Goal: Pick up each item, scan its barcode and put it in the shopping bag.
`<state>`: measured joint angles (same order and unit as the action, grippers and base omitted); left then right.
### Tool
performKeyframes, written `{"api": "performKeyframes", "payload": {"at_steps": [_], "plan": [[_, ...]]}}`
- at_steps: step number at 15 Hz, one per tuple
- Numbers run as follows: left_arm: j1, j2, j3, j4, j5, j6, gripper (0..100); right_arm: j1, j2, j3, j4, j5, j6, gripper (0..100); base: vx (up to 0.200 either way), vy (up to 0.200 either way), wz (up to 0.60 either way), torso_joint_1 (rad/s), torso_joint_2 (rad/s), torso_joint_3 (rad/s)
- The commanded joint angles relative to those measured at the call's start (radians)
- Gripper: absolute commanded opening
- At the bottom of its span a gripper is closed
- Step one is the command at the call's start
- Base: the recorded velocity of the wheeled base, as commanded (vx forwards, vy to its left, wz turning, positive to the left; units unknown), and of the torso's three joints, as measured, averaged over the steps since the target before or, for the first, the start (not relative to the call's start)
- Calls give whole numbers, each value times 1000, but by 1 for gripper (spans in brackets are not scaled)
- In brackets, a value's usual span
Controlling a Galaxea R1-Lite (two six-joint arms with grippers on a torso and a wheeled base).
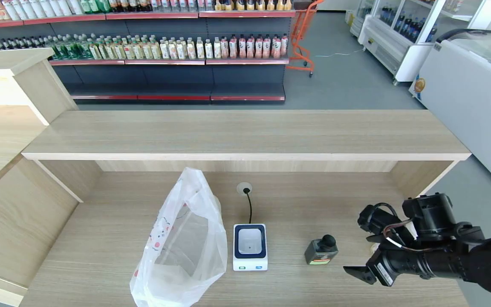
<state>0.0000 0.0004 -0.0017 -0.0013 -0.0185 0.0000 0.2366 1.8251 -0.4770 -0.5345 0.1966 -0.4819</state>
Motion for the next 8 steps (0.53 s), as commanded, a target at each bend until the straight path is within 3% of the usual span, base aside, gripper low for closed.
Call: {"api": "performKeyframes", "payload": {"at_steps": [1,5,8], "plan": [[0,0,0,0,0,0,100,3,115,-18,-10,43,-34,100,0,0,0,0,0,0],[0,0,0,0,0,0,100,3,212,-132,-18,101,-92,100,0,0,0,0,0,0],[0,0,0,0,0,0,100,3,296,-173,-108,182,-139,100,0,0,0,0,0,0]]}}
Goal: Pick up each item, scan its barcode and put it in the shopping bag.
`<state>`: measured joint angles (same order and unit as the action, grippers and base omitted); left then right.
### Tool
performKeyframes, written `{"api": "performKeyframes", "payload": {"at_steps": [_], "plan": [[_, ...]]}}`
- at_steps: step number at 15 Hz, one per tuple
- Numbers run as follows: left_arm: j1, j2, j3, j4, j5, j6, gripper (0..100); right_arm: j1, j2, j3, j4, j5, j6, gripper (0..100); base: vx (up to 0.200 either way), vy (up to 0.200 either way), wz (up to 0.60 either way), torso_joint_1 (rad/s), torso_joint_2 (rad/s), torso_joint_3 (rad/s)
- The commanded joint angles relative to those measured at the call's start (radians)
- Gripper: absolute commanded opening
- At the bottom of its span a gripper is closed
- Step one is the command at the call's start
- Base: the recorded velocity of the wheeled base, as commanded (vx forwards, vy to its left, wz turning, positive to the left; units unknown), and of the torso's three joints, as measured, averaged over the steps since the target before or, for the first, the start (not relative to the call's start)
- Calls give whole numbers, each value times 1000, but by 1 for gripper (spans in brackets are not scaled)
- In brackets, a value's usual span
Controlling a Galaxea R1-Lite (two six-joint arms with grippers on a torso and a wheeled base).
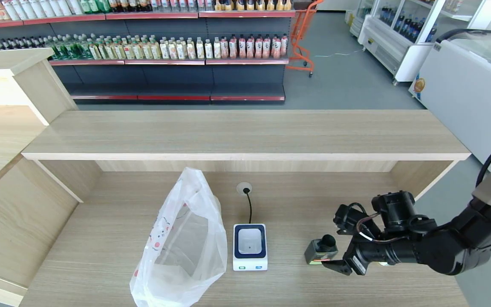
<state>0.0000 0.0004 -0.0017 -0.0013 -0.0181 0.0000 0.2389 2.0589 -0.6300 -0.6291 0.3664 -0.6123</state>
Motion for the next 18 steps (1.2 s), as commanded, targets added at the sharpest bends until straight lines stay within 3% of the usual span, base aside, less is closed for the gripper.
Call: {"api": "performKeyframes", "payload": {"at_steps": [1,6,14,15,18], "plan": [[0,0,0,0,0,0,100,7,86,-30,-32,34,-35,100,0,0,0,0,0,0],[0,0,0,0,0,0,100,19,159,-114,-37,85,-130,100,0,0,0,0,0,0],[0,0,0,0,0,0,100,59,211,-189,-37,83,-132,100,0,0,0,0,0,0],[0,0,0,0,0,0,100,66,211,-191,-38,80,-132,0,0,0,0,0,0,0],[0,0,0,0,0,0,100,82,193,-191,-37,83,-126,0,0,0,0,0,0,0]]}}
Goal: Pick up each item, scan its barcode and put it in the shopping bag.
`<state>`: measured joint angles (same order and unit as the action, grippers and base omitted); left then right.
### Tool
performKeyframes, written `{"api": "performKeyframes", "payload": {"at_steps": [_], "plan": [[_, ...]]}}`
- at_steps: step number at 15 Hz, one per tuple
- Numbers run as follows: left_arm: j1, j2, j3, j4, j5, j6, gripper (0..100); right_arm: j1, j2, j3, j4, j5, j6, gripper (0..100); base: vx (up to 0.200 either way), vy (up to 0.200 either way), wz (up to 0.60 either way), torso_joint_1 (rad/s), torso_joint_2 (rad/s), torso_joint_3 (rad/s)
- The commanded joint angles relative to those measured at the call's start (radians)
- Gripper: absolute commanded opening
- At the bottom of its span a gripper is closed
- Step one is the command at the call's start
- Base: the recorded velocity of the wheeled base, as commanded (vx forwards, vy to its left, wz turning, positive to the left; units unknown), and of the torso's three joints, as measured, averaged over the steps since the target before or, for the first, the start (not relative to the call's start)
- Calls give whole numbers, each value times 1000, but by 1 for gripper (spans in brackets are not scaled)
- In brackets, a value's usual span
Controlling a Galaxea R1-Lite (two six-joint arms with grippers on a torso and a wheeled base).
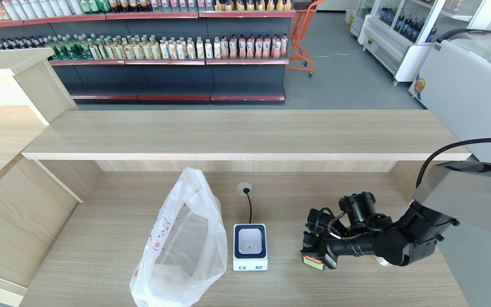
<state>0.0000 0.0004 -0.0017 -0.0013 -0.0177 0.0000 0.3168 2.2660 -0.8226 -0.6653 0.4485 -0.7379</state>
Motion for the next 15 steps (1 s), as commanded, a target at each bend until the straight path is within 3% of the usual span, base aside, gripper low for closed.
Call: {"api": "performKeyframes", "payload": {"at_steps": [1,6,8,10,11,13,14,15], "plan": [[0,0,0,0,-1,0,100,2,-25,10,0,1,2,0,0,0,0,0,0,0],[0,0,0,0,-1,0,100,-45,-117,128,-103,59,40,0,0,0,0,0,0,0],[0,0,0,0,-1,0,100,-96,-292,257,-195,65,247,0,0,0,0,0,0,0],[0,0,0,0,-1,0,100,-171,-450,399,-306,58,267,0,0,0,0,0,0,0],[0,0,0,0,-1,0,100,-209,-534,448,-318,56,199,0,0,0,0,0,0,0],[0,0,0,0,1,0,100,-278,-628,445,-330,114,-130,0,0,0,0,0,0,0],[0,0,0,0,-1,0,100,-289,-645,445,-330,194,-224,0,0,0,0,0,0,0],[0,0,0,0,-1,0,100,-298,-664,447,-310,386,-402,0,0,0,0,0,0,0]]}}
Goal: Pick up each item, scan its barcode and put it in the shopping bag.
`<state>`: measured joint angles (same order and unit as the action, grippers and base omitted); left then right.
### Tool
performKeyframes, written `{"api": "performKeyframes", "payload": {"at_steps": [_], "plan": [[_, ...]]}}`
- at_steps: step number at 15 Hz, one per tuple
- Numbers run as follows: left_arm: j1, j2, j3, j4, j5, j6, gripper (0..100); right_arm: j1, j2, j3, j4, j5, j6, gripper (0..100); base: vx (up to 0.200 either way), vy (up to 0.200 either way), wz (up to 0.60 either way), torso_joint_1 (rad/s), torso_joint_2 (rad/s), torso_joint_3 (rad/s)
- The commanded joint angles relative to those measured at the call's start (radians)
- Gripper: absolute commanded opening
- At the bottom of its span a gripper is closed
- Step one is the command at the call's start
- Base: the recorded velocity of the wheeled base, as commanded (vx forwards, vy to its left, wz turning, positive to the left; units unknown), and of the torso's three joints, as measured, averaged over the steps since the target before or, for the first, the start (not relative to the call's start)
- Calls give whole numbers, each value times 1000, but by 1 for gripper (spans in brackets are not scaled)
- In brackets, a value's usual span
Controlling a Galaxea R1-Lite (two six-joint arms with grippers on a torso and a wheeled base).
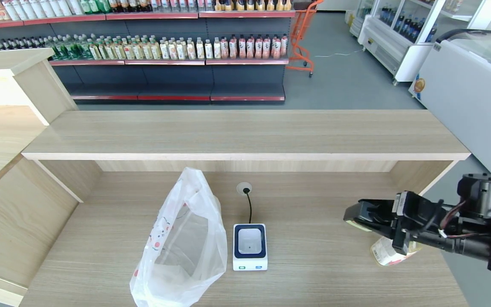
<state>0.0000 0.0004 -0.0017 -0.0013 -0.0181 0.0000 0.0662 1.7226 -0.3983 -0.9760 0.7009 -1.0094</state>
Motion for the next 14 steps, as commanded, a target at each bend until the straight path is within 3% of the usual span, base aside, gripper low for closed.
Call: {"api": "performKeyframes", "payload": {"at_steps": [1,2,3,4,6,9,11,14], "plan": [[0,0,0,0,1,0,100,-49,-132,22,53,227,-308,0,0,0,0,0,0,0],[0,0,0,0,0,0,100,-49,-155,21,235,284,-675,0,0,0,0,0,0,0],[0,0,0,0,0,0,100,-48,-187,18,407,285,-899,0,0,0,0,0,0,0],[0,0,0,0,0,0,100,-45,-221,1,546,279,-1085,0,0,0,0,0,0,0],[0,0,0,0,0,0,100,34,-268,6,622,276,-1350,0,0,0,0,0,0,0],[0,0,0,0,1,0,100,193,-273,1,629,335,-1600,0,0,0,0,0,0,0],[0,0,0,0,0,0,100,225,-287,-11,631,393,-1738,0,0,0,0,0,0,0],[0,0,0,0,0,0,100,310,-273,6,643,414,-1829,0,0,0,0,0,0,0]]}}
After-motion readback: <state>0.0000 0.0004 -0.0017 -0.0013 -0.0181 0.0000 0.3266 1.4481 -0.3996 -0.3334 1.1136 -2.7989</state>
